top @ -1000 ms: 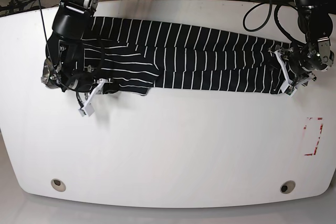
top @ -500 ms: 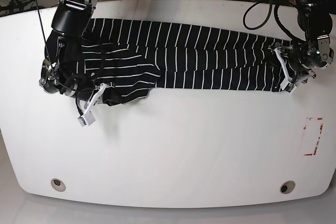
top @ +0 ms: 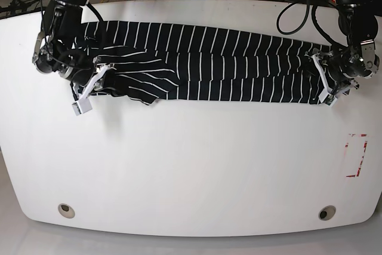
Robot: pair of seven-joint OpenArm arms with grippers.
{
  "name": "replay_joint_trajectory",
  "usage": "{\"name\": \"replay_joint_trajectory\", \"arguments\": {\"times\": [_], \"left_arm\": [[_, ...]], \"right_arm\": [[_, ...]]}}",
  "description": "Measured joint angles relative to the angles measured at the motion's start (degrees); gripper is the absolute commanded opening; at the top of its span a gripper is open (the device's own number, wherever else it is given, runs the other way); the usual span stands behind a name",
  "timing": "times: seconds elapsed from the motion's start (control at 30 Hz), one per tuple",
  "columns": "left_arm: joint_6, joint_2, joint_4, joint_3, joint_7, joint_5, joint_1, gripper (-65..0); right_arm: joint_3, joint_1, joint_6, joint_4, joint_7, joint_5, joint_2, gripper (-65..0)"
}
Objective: Fold the T-shirt properly
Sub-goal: 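Fold the strip edge over again toward the collar with both grippers, then hold the strip end with the right gripper and grasp the other end with the left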
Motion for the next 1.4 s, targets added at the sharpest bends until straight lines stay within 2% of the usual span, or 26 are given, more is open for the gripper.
{"name": "replay_joint_trajectory", "arguments": {"times": [0.2,0.37,0.43,0.63,0.7,0.8,0.9,0.97,1.1,1.2,1.3,1.4], "left_arm": [[0.0,-0.3,-2.9,0.0,-1.2,-0.7,-0.9,-24.3],[0.0,-0.3,-3.3,-0.2,-1.6,-0.9,-0.9,-24.3],[0.0,-0.4,-3.4,-0.2,-1.7,-0.9,-1.0,-24.3],[0.0,-0.6,-3.4,-0.2,-1.6,-1.5,-0.9,-24.3],[0.0,-0.6,-3.3,-0.2,-1.5,-1.4,-1.0,-24.3],[0.0,-0.6,-3.3,-0.3,-0.5,-4.0,-1.3,-24.3],[0.0,-0.6,-3.7,-0.5,0.9,-9.9,-2.1,-24.0],[0.0,-0.2,-3.6,-2.1,0.9,-14.1,-2.1,-23.7],[0.0,-0.4,-1.4,-5.4,1.5,-18.1,-1.9,-23.6],[0.0,-0.4,-0.9,-8.2,4.2,-24.2,-2.4,-23.5],[0.0,-0.1,-0.9,-13.5,7.8,-26.8,-2.5,-23.2],[0.1,-0.5,-1.2,-16.0,10.5,-28.9,-2.5,-18.3]], "right_arm": [[0.2,-5.3,0.0,3.3,-0.2,1.3,0.6,-65.0],[4.3,-9.6,0.0,5.2,0.1,1.7,0.5,-65.0],[5.8,-11.6,0.0,5.2,0.1,1.4,0.7,-58.0],[11.2,-14.7,0.0,5.1,0.3,1.3,0.5,-21.2],[13.3,-15.2,0.0,5.1,0.2,1.4,0.5,-15.9],[14.4,-15.6,0.0,7.2,-0.1,1.5,0.6,-16.2],[13.9,-16.7,-0.1,12.5,0.1,4.5,0.2,-16.2],[12.2,-16.9,0.0,14.8,0.2,6.4,-0.6,-16.2],[8.4,-16.0,0.0,14.6,-0.3,6.9,-2.5,-16.2],[6.1,-14.7,0.0,13.3,0.3,1.1,-3.2,-16.2],[5.2,-13.1,-0.2,11.0,0.3,-5.8,-4.2,-16.2],[5.2,-11.5,0.2,6.8,0.4,-10.2,-4.4,-16.2]]}}
